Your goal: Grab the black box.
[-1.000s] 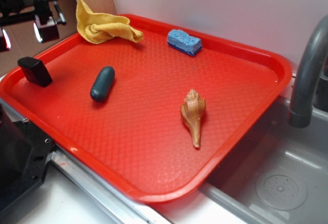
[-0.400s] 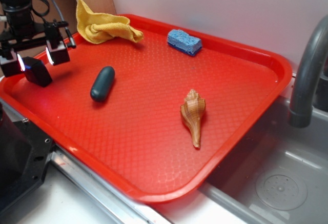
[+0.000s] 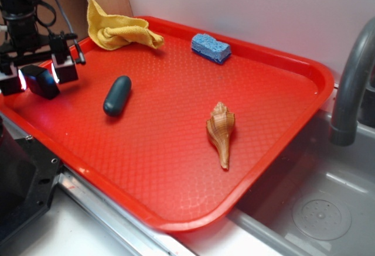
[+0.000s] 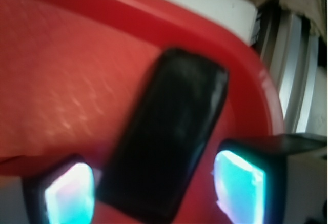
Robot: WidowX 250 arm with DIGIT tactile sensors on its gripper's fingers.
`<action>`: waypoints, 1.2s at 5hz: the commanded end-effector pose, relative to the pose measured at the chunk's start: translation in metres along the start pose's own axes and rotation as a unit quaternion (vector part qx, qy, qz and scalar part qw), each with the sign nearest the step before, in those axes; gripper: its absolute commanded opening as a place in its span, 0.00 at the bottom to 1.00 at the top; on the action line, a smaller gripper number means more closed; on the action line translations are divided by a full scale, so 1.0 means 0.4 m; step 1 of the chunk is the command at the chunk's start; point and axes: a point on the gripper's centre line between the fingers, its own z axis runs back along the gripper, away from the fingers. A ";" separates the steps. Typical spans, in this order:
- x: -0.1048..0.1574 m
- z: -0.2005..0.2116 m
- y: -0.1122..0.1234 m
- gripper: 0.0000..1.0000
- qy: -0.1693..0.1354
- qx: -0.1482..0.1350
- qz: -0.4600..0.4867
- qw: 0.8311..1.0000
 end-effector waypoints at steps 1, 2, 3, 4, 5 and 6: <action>-0.001 -0.011 0.025 0.00 -0.011 0.017 0.005 1.000; 0.006 -0.014 0.027 0.00 -0.017 0.027 0.005 0.999; 0.005 0.006 0.024 0.00 -0.014 0.017 -0.003 1.000; -0.036 0.139 -0.037 0.00 -0.026 -0.019 -0.075 0.997; -0.129 0.285 -0.120 0.00 -0.047 -0.043 -0.195 0.979; -0.250 0.404 -0.137 0.00 -0.082 0.007 -0.280 0.957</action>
